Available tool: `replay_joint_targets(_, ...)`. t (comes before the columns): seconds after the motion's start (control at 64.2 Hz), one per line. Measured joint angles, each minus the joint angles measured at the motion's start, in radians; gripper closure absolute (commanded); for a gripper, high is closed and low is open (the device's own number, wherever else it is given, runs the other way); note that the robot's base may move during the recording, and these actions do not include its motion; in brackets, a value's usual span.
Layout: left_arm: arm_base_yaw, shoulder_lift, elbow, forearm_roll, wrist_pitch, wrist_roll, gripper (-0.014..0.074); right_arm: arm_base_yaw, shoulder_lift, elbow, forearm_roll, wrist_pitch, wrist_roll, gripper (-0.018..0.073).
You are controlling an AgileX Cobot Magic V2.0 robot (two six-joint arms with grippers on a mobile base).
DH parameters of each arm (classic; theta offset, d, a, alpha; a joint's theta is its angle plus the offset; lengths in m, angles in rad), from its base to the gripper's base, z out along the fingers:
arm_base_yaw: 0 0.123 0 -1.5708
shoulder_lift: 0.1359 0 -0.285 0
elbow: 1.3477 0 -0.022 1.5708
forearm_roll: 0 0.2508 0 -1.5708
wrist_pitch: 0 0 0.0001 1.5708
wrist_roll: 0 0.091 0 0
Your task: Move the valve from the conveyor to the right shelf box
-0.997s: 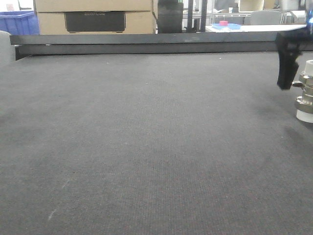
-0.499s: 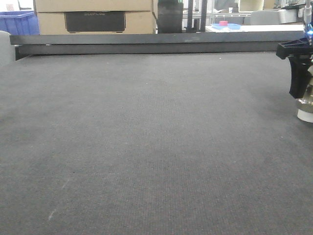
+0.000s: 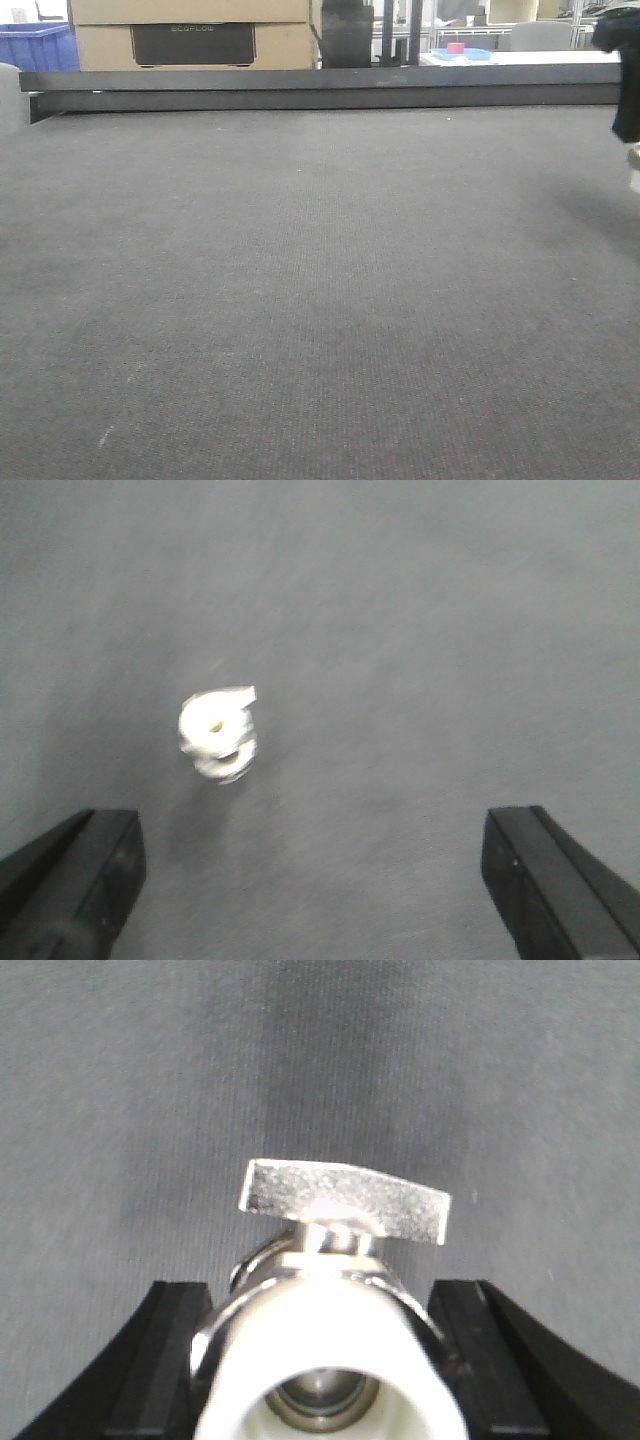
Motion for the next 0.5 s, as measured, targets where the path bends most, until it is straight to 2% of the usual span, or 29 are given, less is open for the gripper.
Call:
replay_joint_targets(0.14, 0.071, 0.172, -0.113, 0.0, 0.091, 0.081, 0.0008, 0.001, -0.084, 0.069, 0.0, -0.008, 0.0, 0.0712)
replay_joint_targets(0.218, 0.089, 0.253, -0.167, 0.004, 0.114, 0.12, 0.0008, 0.001, -0.12, 0.097, 0.0, -0.012, 0.0, 0.0712)
replay_joint_targets(0.499, 0.094, 0.541, -0.275, 0.002, 0.098, 0.181, 0.0008, 0.001, -0.162, 0.11, 0.002, -0.026, 0.0, 0.0712)
